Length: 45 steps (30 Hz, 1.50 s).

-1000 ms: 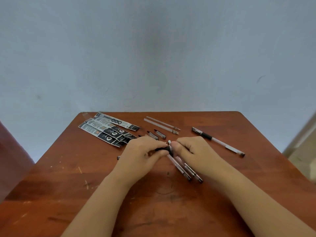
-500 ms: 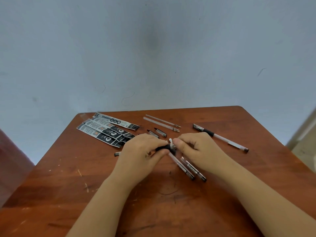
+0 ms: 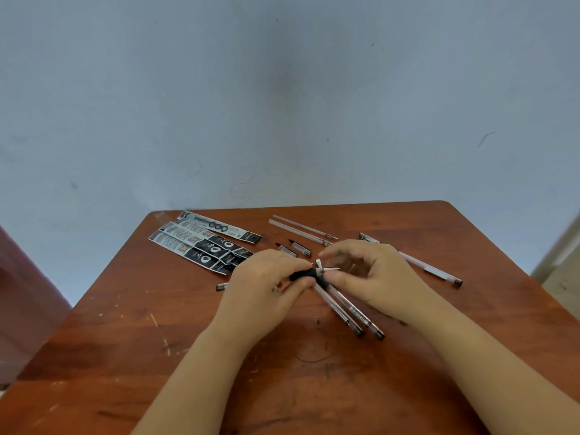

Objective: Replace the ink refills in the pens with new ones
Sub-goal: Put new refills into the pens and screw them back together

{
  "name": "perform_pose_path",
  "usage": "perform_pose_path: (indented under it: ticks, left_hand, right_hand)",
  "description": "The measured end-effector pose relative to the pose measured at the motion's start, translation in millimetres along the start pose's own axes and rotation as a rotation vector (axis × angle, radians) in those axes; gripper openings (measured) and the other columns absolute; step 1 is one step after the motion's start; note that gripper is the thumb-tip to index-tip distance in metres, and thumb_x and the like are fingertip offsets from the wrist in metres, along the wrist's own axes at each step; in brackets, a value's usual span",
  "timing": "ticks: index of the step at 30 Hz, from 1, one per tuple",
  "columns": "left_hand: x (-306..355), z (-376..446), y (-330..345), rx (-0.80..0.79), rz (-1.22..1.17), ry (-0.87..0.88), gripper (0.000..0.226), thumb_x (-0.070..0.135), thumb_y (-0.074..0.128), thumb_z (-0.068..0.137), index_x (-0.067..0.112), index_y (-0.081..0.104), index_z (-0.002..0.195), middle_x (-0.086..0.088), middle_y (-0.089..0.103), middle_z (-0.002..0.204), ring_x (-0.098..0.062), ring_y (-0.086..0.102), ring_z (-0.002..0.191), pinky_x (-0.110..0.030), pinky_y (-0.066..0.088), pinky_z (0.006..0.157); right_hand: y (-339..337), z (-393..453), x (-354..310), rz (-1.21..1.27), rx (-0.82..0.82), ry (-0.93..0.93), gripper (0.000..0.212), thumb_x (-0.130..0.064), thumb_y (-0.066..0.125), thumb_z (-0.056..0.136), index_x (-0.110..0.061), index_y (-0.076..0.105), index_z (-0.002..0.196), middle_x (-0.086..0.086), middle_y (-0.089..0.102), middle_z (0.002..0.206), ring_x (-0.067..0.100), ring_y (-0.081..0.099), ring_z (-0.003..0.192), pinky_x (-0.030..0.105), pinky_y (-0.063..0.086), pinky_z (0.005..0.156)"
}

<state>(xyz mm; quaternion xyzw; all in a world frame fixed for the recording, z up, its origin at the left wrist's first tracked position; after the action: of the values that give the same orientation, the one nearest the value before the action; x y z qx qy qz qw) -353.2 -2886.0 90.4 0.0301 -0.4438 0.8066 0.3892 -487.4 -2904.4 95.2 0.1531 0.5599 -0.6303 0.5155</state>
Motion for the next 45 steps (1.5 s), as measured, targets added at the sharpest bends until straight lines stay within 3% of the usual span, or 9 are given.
perform_pose_path:
  ticks: [8, 14, 18, 24, 28, 30, 36, 40, 45]
  left_hand:
    - [2, -1, 1, -0.003, 0.020, 0.005, 0.030, 0.035, 0.051, 0.074, 0.014, 0.072, 0.083, 0.004, 0.069, 0.071, -0.005, 0.052, 0.079, -0.014, 0.042, 0.070]
    - [-7, 0, -5, 0.020, 0.046, -0.066, 0.032, 0.038, 0.052, 0.074, 0.015, 0.072, 0.084, 0.004, 0.070, 0.075, -0.006, 0.056, 0.079, -0.018, 0.045, 0.069]
    - [-15, 2, -12, 0.091, 0.059, -0.193, 0.012, 0.017, 0.069, 0.076, 0.013, 0.073, 0.087, 0.000, 0.071, 0.082, -0.015, 0.063, 0.078, -0.028, 0.048, 0.071]
    - [-30, 0, -21, 0.170, 0.066, -0.396, 0.011, 0.016, 0.063, 0.082, 0.014, 0.071, 0.090, 0.001, 0.069, 0.088, -0.015, 0.059, 0.083, -0.027, 0.043, 0.075]
    - [-43, -4, -29, 0.238, 0.055, -0.512, 0.013, 0.017, 0.062, 0.083, 0.013, 0.069, 0.093, -0.001, 0.069, 0.091, -0.017, 0.058, 0.087, -0.030, 0.044, 0.077]
    - [-47, -5, -31, 0.237, 0.054, -0.544, 0.013, 0.017, 0.061, 0.084, 0.014, 0.069, 0.093, 0.000, 0.069, 0.091, -0.017, 0.058, 0.087, -0.029, 0.043, 0.077]
    - [-54, -10, -31, 0.227, 0.045, -0.633, 0.012, 0.019, 0.059, 0.085, 0.017, 0.068, 0.093, 0.002, 0.068, 0.092, -0.013, 0.054, 0.083, -0.023, 0.037, 0.070]
    - [-58, -10, -29, 0.188, 0.029, -0.650, 0.013, 0.022, 0.057, 0.086, 0.019, 0.066, 0.095, 0.004, 0.067, 0.096, -0.014, 0.057, 0.091, -0.024, 0.041, 0.075]
    - [-61, -8, -25, 0.154, 0.047, -0.624, 0.017, 0.025, 0.054, 0.087, 0.021, 0.064, 0.101, 0.005, 0.065, 0.100, -0.012, 0.056, 0.094, -0.024, 0.041, 0.078]
  right_hand:
    - [1, 1, -1, -0.049, -0.042, 0.011, 0.027, -0.016, 0.057, 0.084, -0.039, 0.057, 0.070, -0.004, 0.064, 0.066, 0.017, 0.059, 0.067, 0.026, 0.047, 0.063]
    - [-8, 2, 6, -0.001, 0.086, 0.051, 0.031, -0.012, 0.062, 0.080, -0.041, 0.058, 0.070, -0.020, 0.061, 0.065, -0.005, 0.056, 0.069, 0.006, 0.045, 0.063]
    - [-16, 2, 13, 0.003, 0.218, 0.079, 0.035, -0.011, 0.066, 0.077, -0.044, 0.059, 0.067, -0.027, 0.063, 0.063, -0.011, 0.055, 0.065, 0.003, 0.042, 0.061]
    - [-15, 3, 20, -0.070, 0.204, 0.126, 0.023, -0.009, 0.060, 0.082, -0.031, 0.066, 0.083, -0.022, 0.060, 0.080, -0.018, 0.054, 0.069, -0.002, 0.041, 0.065]
    - [-12, 4, 21, -0.247, 0.237, 0.097, 0.025, -0.005, 0.060, 0.082, -0.016, 0.066, 0.103, -0.013, 0.059, 0.084, -0.010, 0.053, 0.071, -0.007, 0.036, 0.068]
    - [-12, 3, 22, -0.265, 0.261, 0.107, 0.026, -0.006, 0.060, 0.082, -0.014, 0.064, 0.106, -0.008, 0.061, 0.085, -0.003, 0.054, 0.075, -0.003, 0.038, 0.066]
    - [0, 7, 11, -0.357, 0.224, 0.046, 0.013, -0.006, 0.063, 0.079, -0.011, 0.071, 0.088, -0.008, 0.057, 0.084, -0.005, 0.049, 0.074, -0.001, 0.036, 0.068]
    - [21, 18, 2, -0.504, 0.098, 0.035, 0.018, -0.018, 0.059, 0.083, -0.017, 0.067, 0.100, -0.003, 0.064, 0.098, 0.009, 0.052, 0.095, 0.020, 0.038, 0.089]
    - [51, 37, -7, -0.747, -0.024, 0.012, 0.017, -0.024, 0.052, 0.087, -0.021, 0.063, 0.100, -0.005, 0.065, 0.106, 0.016, 0.048, 0.107, 0.027, 0.030, 0.087]
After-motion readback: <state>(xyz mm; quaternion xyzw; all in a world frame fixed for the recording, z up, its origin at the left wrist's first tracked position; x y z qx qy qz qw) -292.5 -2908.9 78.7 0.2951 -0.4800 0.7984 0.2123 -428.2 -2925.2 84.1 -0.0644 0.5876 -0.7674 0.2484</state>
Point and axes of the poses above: each hand's wrist, its own z-axis towards the middle knuckle, its own y-axis out of the palm, x = y × z, the point moved 5 cm from there along z, towards the middle knuckle
